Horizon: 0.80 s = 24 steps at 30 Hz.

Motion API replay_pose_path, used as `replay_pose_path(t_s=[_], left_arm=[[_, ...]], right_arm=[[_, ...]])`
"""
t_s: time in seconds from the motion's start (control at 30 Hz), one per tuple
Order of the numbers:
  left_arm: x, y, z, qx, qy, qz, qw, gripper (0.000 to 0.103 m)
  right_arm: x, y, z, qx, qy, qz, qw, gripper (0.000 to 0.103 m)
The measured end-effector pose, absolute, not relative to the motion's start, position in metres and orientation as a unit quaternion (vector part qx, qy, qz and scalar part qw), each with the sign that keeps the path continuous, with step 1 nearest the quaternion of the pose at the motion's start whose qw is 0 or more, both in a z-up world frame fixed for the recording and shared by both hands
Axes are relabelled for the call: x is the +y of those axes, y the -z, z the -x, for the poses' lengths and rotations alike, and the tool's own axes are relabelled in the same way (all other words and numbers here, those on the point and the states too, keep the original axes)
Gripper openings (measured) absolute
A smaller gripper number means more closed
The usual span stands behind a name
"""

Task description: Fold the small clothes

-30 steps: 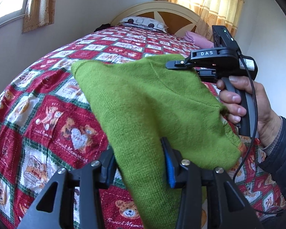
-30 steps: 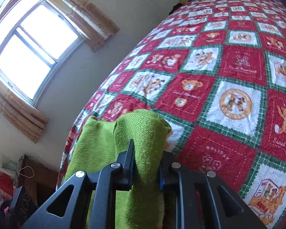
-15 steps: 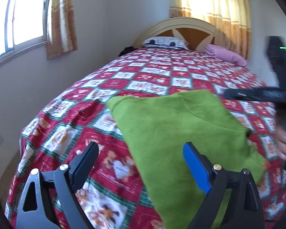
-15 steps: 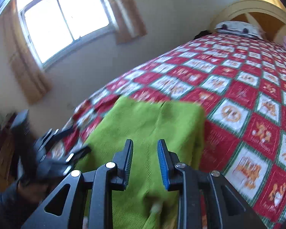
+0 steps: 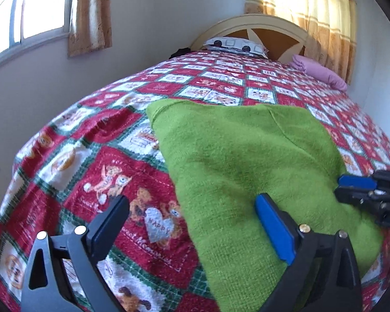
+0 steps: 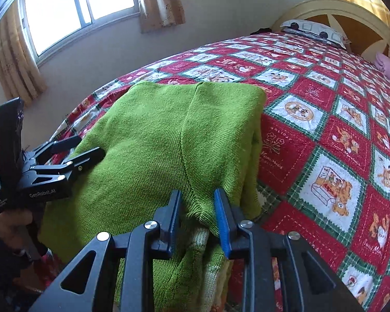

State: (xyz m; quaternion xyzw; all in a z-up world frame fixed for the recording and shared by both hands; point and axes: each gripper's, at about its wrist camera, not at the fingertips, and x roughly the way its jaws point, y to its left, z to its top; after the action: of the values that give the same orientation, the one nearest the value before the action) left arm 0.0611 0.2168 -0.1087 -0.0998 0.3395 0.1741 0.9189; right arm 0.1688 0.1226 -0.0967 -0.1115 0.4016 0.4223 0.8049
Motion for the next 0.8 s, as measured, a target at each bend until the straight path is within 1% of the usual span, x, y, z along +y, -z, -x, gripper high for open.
replay_pose_path(t_s=[0.03, 0.1, 0.13, 0.17, 0.3, 0.37, 0.57, 0.8], left_arm=[[0.218, 0.108, -0.059, 0.341, -0.172, 0.108, 0.918, 0.100], [0.218, 0.103, -0.054, 0.344, -0.170, 0.118, 0.916, 0.100], [0.215, 0.098, -0.050, 0.347, -0.171, 0.115, 0.915, 0.100], [0.211, 0.093, -0.047, 0.349, -0.172, 0.109, 0.915, 0.100], [0.196, 0.069, -0.030, 0.335, -0.166, 0.087, 0.923, 0.100], [0.190, 0.058, -0.025, 0.324, -0.159, 0.081, 0.929, 0.100], [0.170, 0.028, -0.013, 0.290, -0.139, 0.065, 0.945, 0.100], [0.161, 0.019, -0.011, 0.281, -0.135, 0.055, 0.949, 0.100]], right_arm=[[0.121, 0.093, -0.167, 0.405, -0.419, 0.108, 0.806, 0.028], [0.117, 0.082, -0.163, 0.411, -0.412, 0.099, 0.808, 0.033], [0.112, 0.073, -0.159, 0.409, -0.414, 0.089, 0.809, 0.041], [0.108, 0.064, -0.155, 0.402, -0.415, 0.082, 0.812, 0.045], [0.089, 0.021, -0.133, 0.351, -0.404, 0.074, 0.841, 0.055], [0.082, 0.007, -0.122, 0.338, -0.398, 0.064, 0.850, 0.060], [0.064, -0.009, -0.098, 0.318, -0.385, 0.044, 0.865, 0.061], [0.053, -0.013, -0.089, 0.303, -0.373, 0.032, 0.876, 0.061]])
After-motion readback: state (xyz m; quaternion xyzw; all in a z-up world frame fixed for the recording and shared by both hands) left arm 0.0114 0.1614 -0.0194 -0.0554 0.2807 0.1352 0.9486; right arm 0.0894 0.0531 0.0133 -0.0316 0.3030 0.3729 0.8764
